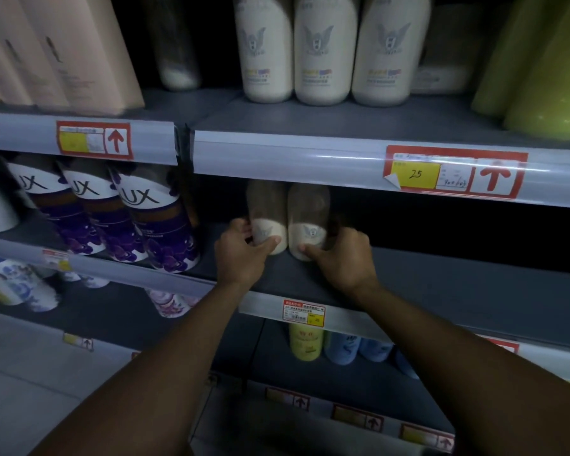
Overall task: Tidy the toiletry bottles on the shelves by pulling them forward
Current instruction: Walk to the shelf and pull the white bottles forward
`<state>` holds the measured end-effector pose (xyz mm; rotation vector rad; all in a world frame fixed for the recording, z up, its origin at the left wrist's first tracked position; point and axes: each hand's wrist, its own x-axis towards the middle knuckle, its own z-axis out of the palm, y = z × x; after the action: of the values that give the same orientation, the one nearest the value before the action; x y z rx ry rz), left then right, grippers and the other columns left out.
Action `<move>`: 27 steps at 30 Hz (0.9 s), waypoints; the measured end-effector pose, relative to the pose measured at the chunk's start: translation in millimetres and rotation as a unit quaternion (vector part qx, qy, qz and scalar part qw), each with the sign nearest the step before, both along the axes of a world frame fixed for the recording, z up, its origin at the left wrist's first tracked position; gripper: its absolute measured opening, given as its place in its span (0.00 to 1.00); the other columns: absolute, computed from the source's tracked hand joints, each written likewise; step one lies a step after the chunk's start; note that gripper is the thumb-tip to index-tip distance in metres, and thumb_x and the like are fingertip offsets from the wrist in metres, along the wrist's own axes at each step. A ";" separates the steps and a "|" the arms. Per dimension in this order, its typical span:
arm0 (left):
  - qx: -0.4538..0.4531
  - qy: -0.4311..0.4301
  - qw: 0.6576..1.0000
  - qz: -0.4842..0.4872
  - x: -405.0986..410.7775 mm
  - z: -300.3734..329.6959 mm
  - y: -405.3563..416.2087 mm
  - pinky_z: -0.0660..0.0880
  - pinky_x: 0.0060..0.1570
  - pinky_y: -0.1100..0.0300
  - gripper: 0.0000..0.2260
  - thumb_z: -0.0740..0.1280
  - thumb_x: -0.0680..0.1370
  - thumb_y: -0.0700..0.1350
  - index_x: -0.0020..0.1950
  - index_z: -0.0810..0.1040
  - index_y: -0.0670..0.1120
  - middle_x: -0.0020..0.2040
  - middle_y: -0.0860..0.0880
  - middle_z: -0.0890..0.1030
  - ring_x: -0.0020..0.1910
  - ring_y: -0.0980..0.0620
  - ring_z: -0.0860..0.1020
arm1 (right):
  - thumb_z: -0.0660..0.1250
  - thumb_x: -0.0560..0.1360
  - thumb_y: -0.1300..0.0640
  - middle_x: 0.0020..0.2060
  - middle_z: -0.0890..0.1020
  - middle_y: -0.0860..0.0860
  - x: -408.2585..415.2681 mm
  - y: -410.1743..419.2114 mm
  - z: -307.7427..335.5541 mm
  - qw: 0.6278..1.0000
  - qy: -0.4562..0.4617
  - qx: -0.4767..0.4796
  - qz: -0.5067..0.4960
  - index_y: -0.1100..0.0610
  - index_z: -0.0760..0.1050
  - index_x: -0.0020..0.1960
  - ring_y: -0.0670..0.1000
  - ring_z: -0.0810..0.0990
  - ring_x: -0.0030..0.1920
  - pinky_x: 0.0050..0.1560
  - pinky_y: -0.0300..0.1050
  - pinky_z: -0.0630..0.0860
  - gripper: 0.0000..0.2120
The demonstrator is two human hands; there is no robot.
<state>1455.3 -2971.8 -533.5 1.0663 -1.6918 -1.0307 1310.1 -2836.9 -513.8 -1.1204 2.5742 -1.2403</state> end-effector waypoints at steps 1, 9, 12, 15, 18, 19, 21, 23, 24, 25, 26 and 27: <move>-0.001 0.000 1.000 -0.003 1.4 1.6 0.6 0.85 0.54 0.46 0.22 0.85 0.66 0.45 0.56 0.82 0.43 0.54 0.45 0.87 0.51 0.53 0.86 | 0.79 0.67 0.37 0.45 0.86 0.59 1.0 -0.9 0.7 1.000 0.001 -0.001 0.001 0.62 0.83 0.48 0.60 0.86 0.47 0.45 0.56 0.83 0.28; -0.002 0.006 1.000 0.006 -0.2 5.9 0.7 0.84 0.55 0.45 0.21 0.85 0.66 0.42 0.54 0.80 0.45 0.54 0.43 0.87 0.51 0.50 0.86 | 0.79 0.68 0.37 0.40 0.85 0.60 2.2 -9.2 1.6 1.000 -0.021 0.006 0.000 0.64 0.83 0.42 0.60 0.85 0.44 0.45 0.58 0.83 0.28; -0.012 0.005 1.000 0.009 -2.0 5.5 0.4 0.84 0.55 0.48 0.20 0.85 0.67 0.41 0.53 0.80 0.45 0.54 0.42 0.87 0.50 0.51 0.85 | 0.79 0.69 0.38 0.39 0.85 0.60 3.8 -10.1 2.0 1.000 -0.026 0.005 -0.004 0.64 0.82 0.41 0.60 0.85 0.43 0.45 0.59 0.83 0.27; -0.026 0.000 1.000 0.012 -1.0 6.5 2.0 0.84 0.54 0.50 0.19 0.84 0.67 0.41 0.53 0.80 0.46 0.54 0.43 0.87 0.49 0.52 0.85 | 0.79 0.69 0.38 0.40 0.85 0.61 5.6 -10.6 2.5 1.000 -0.025 0.003 -0.010 0.64 0.82 0.42 0.61 0.85 0.44 0.45 0.59 0.83 0.27; -0.025 -0.007 1.000 0.016 -0.3 6.9 2.2 0.84 0.55 0.50 0.20 0.84 0.68 0.43 0.55 0.81 0.45 0.54 0.44 0.87 0.50 0.52 0.85 | 0.79 0.69 0.37 0.42 0.85 0.62 7.5 -11.3 4.2 1.000 -0.024 0.000 -0.018 0.65 0.83 0.44 0.62 0.85 0.45 0.46 0.59 0.83 0.28; -0.025 -0.010 0.999 0.019 0.1 6.9 2.1 0.84 0.55 0.49 0.20 0.85 0.67 0.43 0.55 0.81 0.45 0.54 0.44 0.87 0.50 0.52 0.85 | 0.79 0.69 0.37 0.43 0.85 0.62 8.8 -11.3 5.2 0.999 -0.024 0.001 -0.022 0.65 0.83 0.45 0.63 0.85 0.46 0.46 0.59 0.83 0.29; -0.024 -0.009 0.999 0.021 0.0 6.2 1.3 0.84 0.55 0.47 0.21 0.85 0.67 0.44 0.55 0.81 0.45 0.54 0.44 0.87 0.51 0.51 0.86 | 0.79 0.69 0.38 0.45 0.86 0.63 11.3 -11.5 6.6 0.999 -0.021 0.001 -0.030 0.66 0.83 0.47 0.63 0.85 0.48 0.48 0.59 0.83 0.29; -0.018 -0.008 1.000 0.017 -0.1 7.7 2.0 0.84 0.54 0.47 0.21 0.85 0.67 0.43 0.55 0.80 0.46 0.54 0.44 0.87 0.51 0.51 0.86 | 0.80 0.68 0.38 0.47 0.86 0.62 13.5 -11.4 7.7 0.999 -0.022 -0.003 -0.035 0.65 0.84 0.48 0.63 0.85 0.49 0.49 0.59 0.83 0.30; -0.015 -0.009 1.000 0.016 -0.3 8.5 2.7 0.84 0.55 0.47 0.21 0.85 0.67 0.43 0.54 0.79 0.47 0.54 0.45 0.87 0.51 0.52 0.85 | 0.80 0.68 0.37 0.47 0.86 0.62 14.5 -11.4 8.1 0.999 -0.023 -0.005 -0.035 0.65 0.84 0.49 0.63 0.85 0.49 0.49 0.59 0.84 0.30; -0.015 -0.008 1.000 0.014 -0.4 10.0 4.2 0.84 0.55 0.48 0.20 0.84 0.68 0.42 0.54 0.79 0.47 0.54 0.45 0.86 0.50 0.52 0.85 | 0.80 0.68 0.37 0.48 0.86 0.62 15.4 -11.3 8.7 0.999 -0.022 -0.004 -0.035 0.65 0.84 0.49 0.63 0.85 0.50 0.49 0.59 0.83 0.30; -0.016 -0.007 1.000 0.016 -0.7 10.6 5.0 0.84 0.55 0.48 0.20 0.84 0.68 0.42 0.54 0.79 0.47 0.54 0.45 0.86 0.50 0.52 0.85 | 0.80 0.68 0.37 0.48 0.86 0.63 16.2 -11.1 9.1 0.999 -0.020 -0.002 -0.037 0.65 0.84 0.49 0.64 0.85 0.50 0.49 0.59 0.83 0.30; -0.019 -0.009 1.000 0.018 -0.5 10.9 5.4 0.84 0.55 0.48 0.20 0.84 0.68 0.42 0.54 0.79 0.47 0.54 0.45 0.86 0.50 0.52 0.85 | 0.80 0.68 0.38 0.48 0.86 0.63 16.9 -10.6 9.9 0.999 -0.017 -0.001 -0.039 0.65 0.84 0.49 0.64 0.85 0.50 0.49 0.59 0.83 0.30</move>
<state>1454.8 -2966.4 -522.6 1.0802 -1.6933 -0.9650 1327.0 -2847.5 -504.0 -0.9997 2.6140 -1.2669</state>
